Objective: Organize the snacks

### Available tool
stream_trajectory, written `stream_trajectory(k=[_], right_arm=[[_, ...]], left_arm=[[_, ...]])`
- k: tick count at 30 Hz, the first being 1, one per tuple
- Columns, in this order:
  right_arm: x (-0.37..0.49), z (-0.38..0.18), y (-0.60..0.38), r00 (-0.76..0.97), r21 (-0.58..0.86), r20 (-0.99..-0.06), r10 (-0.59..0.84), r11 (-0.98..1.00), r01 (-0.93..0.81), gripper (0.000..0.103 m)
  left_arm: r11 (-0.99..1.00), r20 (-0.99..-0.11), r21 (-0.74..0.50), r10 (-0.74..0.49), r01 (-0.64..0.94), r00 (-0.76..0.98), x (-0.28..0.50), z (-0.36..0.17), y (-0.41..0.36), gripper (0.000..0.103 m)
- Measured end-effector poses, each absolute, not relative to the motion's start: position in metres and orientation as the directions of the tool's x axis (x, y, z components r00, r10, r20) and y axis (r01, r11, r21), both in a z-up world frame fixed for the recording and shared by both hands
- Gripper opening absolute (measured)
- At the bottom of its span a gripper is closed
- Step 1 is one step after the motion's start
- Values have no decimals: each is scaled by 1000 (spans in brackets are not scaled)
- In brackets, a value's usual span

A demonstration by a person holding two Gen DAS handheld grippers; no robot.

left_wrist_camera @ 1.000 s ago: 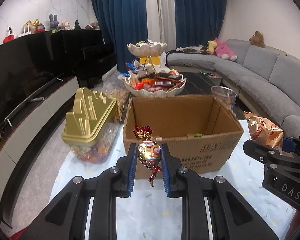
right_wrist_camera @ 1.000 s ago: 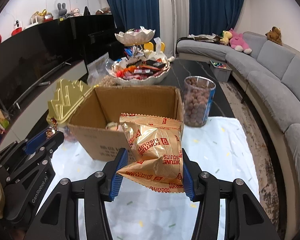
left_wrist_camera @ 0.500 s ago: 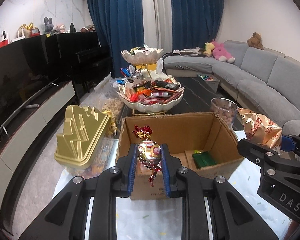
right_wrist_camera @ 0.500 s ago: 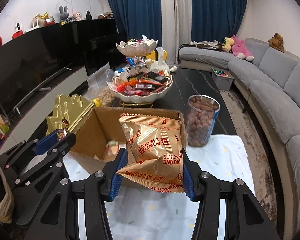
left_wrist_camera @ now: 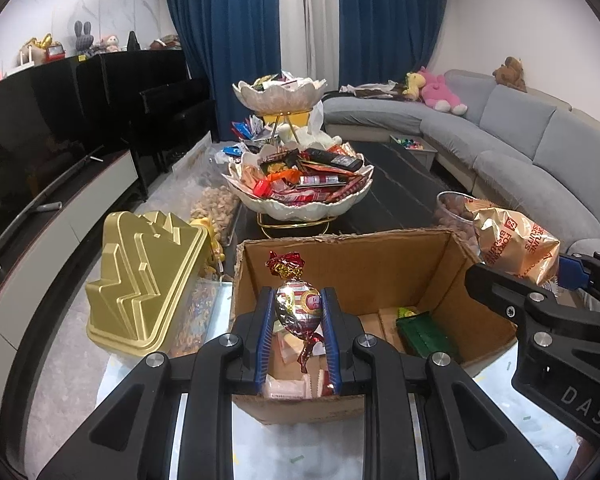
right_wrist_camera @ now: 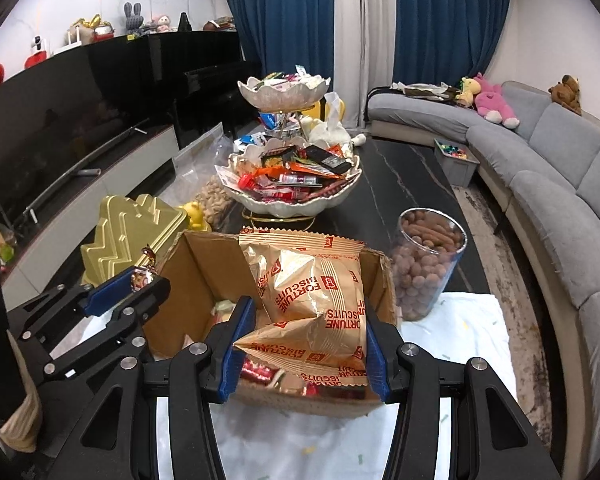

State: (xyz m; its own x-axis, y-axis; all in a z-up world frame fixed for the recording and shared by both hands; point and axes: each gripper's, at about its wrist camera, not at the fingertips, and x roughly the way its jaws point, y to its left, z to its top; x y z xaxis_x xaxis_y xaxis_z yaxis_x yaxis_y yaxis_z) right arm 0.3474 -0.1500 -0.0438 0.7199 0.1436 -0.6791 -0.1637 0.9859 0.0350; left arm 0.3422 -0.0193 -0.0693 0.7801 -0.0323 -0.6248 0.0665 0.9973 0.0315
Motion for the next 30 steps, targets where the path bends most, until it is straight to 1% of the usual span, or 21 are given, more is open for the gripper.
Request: stream_trajectory(k=[20, 25, 27, 28, 29, 30], right_arm=[[402, -80, -142, 619, 42, -772, 148, 982, -183, 52], [408, -80, -140, 605, 48, -780, 161, 979, -198, 53], [407, -77, -143, 609, 41, -778, 152, 980, -193, 56], [408, -76, -143, 611, 40, -778, 150, 981, -189, 61], [408, -75, -145, 615, 37, -776, 140, 983, -178, 66], [408, -74, -147, 618, 35, -775, 134, 985, -170, 69]], left_arm=[[995, -709, -14, -76, 94, 701, 387, -97, -10, 24], [994, -715, -7, -81, 109, 694, 392, -96, -13, 25], [993, -714, -7, -84, 114, 695, 391, -94, -14, 37], [994, -713, -8, -83, 111, 696, 391, -93, -13, 45], [995, -710, -5, -72, 98, 701, 389, -92, -11, 49], [996, -708, -6, -70, 94, 703, 389, -91, -10, 51]])
